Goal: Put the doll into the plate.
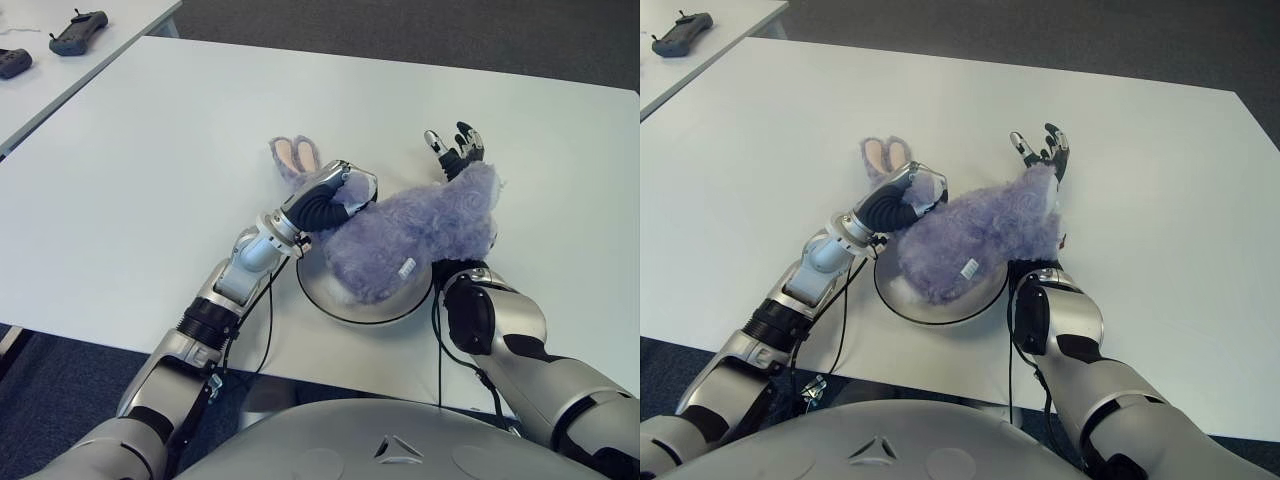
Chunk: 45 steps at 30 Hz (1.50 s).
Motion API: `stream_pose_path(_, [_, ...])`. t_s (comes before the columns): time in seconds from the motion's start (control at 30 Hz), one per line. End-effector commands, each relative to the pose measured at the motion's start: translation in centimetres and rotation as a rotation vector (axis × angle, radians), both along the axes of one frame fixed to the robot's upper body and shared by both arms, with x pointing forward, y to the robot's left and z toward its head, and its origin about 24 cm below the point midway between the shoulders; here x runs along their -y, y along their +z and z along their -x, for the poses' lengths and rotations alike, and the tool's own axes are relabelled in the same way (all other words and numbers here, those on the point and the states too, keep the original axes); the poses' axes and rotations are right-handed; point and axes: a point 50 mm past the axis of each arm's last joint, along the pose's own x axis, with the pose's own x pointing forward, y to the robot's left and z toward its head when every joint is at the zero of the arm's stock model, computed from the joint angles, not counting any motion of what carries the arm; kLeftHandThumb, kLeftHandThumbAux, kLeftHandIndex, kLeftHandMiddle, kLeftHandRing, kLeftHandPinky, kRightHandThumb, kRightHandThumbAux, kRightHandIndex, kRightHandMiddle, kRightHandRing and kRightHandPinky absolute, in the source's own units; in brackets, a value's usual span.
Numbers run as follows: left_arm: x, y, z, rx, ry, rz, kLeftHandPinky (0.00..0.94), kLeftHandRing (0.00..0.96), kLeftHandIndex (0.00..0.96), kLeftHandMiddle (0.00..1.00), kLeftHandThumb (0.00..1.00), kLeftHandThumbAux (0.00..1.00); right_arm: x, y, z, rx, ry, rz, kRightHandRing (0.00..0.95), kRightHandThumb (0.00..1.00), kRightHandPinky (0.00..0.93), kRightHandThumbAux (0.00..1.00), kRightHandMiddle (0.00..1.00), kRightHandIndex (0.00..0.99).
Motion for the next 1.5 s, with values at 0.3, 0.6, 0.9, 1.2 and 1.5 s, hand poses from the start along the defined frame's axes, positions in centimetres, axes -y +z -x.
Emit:
stream_pose_path(0.3, [-0.9, -8.9, 1.2, -0.432, 0.097, -0.09, 0.895, 0.875, 0.768, 0.869, 0.781, 0.663, -1.5, -13.4, 10.4, -0.568, -0.033, -0.194, 0.091, 0.003, 0.098, 0.789, 0.132, 0.201])
stream_pose_path(0.6, [-0.8, -9.2, 1.3, -0.428, 0.123, -0.094, 0.897, 0.896, 0.803, 0.9, 0.71, 0.661, -1.6, -13.4, 10.5, -0.569, -0.039, -0.197, 0.092, 0.019, 0.095, 0.796, 0.133, 0.2])
stream_pose_path(0.9, [-0.6, -9.2, 1.4, -0.412, 0.088, -0.115, 0.875, 0.864, 0.702, 0.855, 0.65, 0.616, -1.6, -13.5, 10.5, -0.57, -0.041, -0.2, 0.093, 0.013, 0.101, 0.798, 0.137, 0.203])
stream_pose_path(1.2, [-0.5, -9.3, 1.3, -0.445, 0.041, -0.122, 0.832, 0.817, 0.441, 0.805, 0.722, 0.687, -1.6, -13.4, 10.5, -0.567, -0.042, -0.193, 0.094, 0.014, 0.093, 0.795, 0.136, 0.199])
stream_pose_path(1.5, [-0.7, -9.0, 1.2, -0.438, 0.025, -0.112, 0.842, 0.808, 0.439, 0.79, 0.721, 0.688, -1.6, -13.4, 10.5, -0.565, -0.043, -0.192, 0.094, 0.031, 0.093, 0.79, 0.141, 0.213])
